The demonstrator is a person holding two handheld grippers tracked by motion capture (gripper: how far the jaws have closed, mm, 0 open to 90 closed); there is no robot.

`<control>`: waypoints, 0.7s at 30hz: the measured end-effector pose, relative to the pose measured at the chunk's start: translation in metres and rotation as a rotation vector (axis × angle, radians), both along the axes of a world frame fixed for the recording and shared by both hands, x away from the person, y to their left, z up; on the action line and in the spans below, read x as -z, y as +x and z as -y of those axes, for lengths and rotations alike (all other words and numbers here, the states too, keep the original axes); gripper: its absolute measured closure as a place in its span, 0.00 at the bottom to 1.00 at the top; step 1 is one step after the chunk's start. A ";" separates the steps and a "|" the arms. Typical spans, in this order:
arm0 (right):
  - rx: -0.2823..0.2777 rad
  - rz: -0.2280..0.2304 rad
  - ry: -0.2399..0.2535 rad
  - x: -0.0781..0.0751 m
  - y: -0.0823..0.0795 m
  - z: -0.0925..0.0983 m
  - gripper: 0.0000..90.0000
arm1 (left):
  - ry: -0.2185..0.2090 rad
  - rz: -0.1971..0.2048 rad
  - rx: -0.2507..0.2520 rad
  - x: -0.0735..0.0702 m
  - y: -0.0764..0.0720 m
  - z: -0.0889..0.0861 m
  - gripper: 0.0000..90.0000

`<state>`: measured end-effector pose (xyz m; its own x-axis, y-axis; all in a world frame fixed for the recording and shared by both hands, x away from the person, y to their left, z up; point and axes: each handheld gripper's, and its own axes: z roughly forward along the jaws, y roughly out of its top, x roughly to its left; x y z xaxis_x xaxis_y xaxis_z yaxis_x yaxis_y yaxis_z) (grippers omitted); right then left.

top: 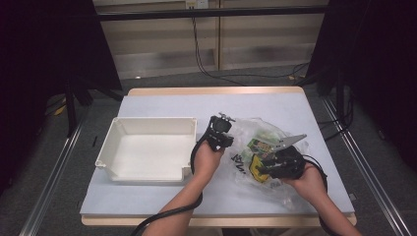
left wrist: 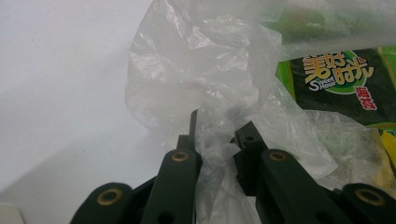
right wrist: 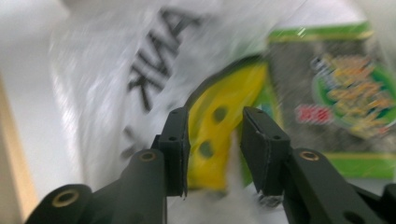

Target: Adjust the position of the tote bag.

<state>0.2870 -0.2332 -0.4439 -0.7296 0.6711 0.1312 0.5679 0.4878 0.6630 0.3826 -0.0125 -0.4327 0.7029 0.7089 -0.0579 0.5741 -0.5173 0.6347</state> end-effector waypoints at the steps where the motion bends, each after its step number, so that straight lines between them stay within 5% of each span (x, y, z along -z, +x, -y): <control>1: 0.014 0.001 0.000 -0.001 0.003 -0.002 0.66 | -0.002 0.002 0.005 0.000 0.000 0.000 0.91; 9: 0.066 -0.011 0.012 0.010 0.022 -0.020 0.69 | -0.020 -0.005 0.000 0.002 0.000 0.002 0.92; 17: -0.009 -0.032 0.021 0.015 0.023 -0.038 0.95 | -0.029 -0.008 0.001 0.002 -0.002 0.000 0.92; 21: -0.067 -0.039 -0.017 0.019 0.017 -0.048 0.99 | -0.030 -0.014 -0.001 0.003 -0.002 0.002 0.92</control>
<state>0.3037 -0.1854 -0.4633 -0.7675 0.6233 0.1496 0.5589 0.5364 0.6324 0.3806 -0.0142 -0.4354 0.7010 0.7075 -0.0892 0.5838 -0.4975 0.6417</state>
